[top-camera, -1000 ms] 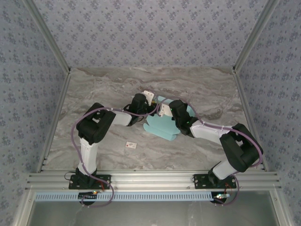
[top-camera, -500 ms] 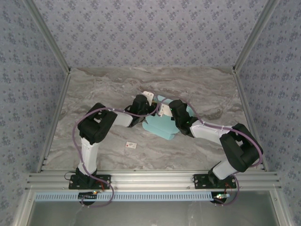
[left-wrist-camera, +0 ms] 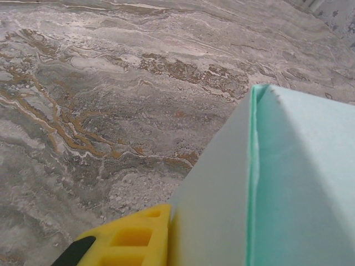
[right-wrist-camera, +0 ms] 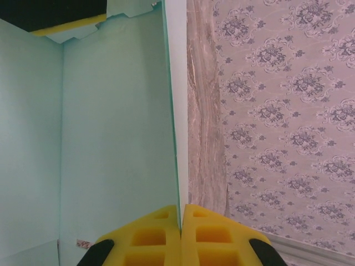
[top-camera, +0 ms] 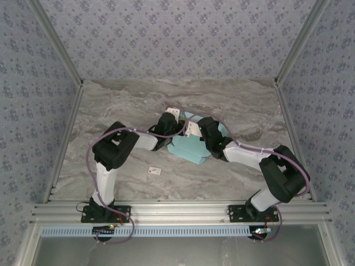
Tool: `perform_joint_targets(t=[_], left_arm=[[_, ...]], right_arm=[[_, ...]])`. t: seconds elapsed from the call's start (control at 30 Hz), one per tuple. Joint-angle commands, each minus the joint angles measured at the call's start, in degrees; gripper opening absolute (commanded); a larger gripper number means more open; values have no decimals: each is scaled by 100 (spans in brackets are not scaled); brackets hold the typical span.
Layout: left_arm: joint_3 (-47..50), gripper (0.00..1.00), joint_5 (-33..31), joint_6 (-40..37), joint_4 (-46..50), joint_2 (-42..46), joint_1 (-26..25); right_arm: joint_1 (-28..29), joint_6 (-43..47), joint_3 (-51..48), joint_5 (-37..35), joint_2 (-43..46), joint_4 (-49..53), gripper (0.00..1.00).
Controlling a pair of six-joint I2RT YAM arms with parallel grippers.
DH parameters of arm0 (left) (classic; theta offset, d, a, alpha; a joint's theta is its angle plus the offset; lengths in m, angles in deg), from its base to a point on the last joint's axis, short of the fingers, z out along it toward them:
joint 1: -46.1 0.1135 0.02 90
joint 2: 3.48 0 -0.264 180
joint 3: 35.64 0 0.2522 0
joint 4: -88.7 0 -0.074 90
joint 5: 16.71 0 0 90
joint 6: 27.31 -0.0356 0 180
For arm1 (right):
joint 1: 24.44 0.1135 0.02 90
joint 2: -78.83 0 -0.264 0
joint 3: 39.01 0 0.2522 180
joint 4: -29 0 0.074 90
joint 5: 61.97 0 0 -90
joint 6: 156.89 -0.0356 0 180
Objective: Fold the paper box
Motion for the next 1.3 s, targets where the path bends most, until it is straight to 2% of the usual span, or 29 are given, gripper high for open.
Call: perform_joint_targets(t=[0.0, 0.17, 0.5, 0.8, 0.9, 1.27], left_arm=[[-135, 14, -1159, 702, 539, 4, 295], [-227, 12, -1491, 826, 795, 68, 291], [-435, 9, -1525, 1453, 1150, 95, 445], [-609, 8, -1849, 1333, 1602, 37, 471], [-415, 11, -1576, 1063, 1089, 106, 471], [127, 35, 56, 43, -25, 387, 588]], right_arm=[[58, -220, 26, 33, 35, 348, 0], [87, -272, 4, 28, 19, 364, 0], [138, -379, 0, 4, -87, 392, 0], [217, -437, 2, -9, -124, 411, 0], [201, -442, 13, -9, -127, 436, 0], [128, -456, 84, -75, -134, 477, 0]])
